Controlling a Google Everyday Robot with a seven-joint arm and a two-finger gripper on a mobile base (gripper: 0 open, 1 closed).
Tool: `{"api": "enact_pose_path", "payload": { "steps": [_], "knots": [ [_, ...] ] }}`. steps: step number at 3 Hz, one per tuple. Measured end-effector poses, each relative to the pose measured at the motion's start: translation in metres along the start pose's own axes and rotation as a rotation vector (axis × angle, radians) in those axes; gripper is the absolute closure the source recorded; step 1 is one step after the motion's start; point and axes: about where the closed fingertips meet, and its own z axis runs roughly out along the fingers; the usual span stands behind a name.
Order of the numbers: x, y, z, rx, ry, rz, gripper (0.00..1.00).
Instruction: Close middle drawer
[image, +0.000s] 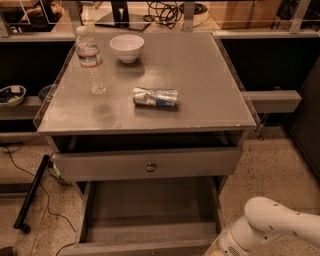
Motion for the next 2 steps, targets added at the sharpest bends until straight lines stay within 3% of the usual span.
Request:
{"api": "enact_pose_path", "payload": {
  "steps": [1,2],
  "knots": [
    [0.006,0.001,-0.002,-0.002,0.001,0.006,1.0],
    [0.039,-0.006,0.003,-0.002,-0.006,0.084,1.0]
  ]
}}
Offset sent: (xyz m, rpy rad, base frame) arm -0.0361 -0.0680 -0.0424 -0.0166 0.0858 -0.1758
